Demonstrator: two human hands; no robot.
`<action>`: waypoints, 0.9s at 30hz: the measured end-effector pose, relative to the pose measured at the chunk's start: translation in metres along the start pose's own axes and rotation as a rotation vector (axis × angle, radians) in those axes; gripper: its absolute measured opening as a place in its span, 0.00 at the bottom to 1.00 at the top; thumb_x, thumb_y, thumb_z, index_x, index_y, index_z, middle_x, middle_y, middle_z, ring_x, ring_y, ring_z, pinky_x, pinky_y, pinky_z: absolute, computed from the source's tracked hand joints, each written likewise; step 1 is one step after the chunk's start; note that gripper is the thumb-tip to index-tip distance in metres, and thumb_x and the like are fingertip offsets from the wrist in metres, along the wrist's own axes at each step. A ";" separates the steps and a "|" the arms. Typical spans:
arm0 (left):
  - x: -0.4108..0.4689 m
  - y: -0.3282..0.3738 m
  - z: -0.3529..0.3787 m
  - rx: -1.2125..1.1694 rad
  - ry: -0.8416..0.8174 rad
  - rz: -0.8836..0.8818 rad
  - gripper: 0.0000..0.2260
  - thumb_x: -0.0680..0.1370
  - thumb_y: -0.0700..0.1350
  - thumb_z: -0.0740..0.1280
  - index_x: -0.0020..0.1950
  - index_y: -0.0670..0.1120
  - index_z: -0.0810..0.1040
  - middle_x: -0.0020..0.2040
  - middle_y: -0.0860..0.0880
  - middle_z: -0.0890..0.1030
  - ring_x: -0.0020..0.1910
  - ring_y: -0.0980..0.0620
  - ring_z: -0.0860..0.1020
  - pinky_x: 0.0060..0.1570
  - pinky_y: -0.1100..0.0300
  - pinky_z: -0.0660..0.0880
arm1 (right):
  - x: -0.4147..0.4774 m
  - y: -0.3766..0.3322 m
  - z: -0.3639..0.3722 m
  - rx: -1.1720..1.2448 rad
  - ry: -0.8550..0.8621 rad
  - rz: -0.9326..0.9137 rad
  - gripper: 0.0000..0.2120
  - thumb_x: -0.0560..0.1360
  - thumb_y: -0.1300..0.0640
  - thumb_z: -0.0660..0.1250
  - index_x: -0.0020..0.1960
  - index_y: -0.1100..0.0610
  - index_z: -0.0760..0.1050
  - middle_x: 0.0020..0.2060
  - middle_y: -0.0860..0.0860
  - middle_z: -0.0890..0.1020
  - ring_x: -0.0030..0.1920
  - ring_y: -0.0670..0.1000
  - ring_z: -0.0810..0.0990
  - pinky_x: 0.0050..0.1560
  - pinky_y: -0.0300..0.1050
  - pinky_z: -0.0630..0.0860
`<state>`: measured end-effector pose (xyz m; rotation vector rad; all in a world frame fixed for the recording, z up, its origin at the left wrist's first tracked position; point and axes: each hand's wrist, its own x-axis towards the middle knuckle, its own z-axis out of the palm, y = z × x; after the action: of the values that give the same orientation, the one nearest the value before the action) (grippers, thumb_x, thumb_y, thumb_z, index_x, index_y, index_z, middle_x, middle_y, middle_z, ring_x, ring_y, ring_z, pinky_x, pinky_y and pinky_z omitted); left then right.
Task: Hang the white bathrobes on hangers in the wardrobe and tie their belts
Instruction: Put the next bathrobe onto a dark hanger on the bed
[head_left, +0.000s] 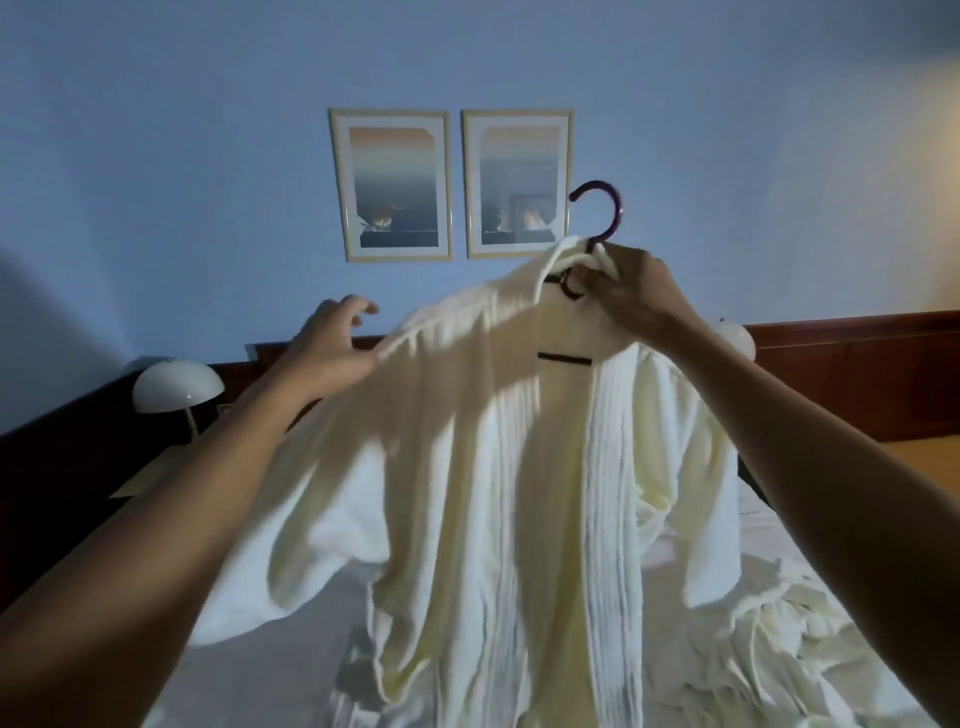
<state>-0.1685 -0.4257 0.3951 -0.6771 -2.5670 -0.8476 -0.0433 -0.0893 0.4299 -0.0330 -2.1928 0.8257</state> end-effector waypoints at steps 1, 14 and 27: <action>-0.004 0.018 0.006 -0.076 0.042 0.091 0.22 0.74 0.52 0.69 0.68 0.55 0.72 0.64 0.51 0.74 0.61 0.51 0.75 0.62 0.51 0.73 | -0.001 -0.004 0.008 -0.011 -0.035 -0.023 0.10 0.78 0.49 0.67 0.46 0.56 0.77 0.39 0.50 0.80 0.43 0.52 0.77 0.39 0.43 0.70; -0.014 0.091 0.054 -0.197 0.075 0.249 0.11 0.82 0.53 0.66 0.43 0.50 0.72 0.36 0.52 0.76 0.33 0.56 0.72 0.32 0.61 0.63 | -0.018 -0.016 0.048 0.036 -0.366 -0.096 0.07 0.81 0.47 0.66 0.49 0.48 0.81 0.41 0.48 0.84 0.39 0.48 0.78 0.40 0.44 0.70; -0.025 0.066 0.056 -0.440 -0.237 0.083 0.15 0.76 0.64 0.71 0.56 0.57 0.79 0.52 0.59 0.82 0.54 0.58 0.79 0.48 0.59 0.73 | -0.028 0.003 0.043 -0.179 -0.215 -0.134 0.14 0.80 0.63 0.58 0.57 0.54 0.81 0.46 0.52 0.84 0.47 0.52 0.80 0.40 0.40 0.73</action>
<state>-0.1220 -0.3516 0.3713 -1.0590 -2.5471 -1.3970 -0.0532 -0.1184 0.3890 0.1179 -2.4361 0.5786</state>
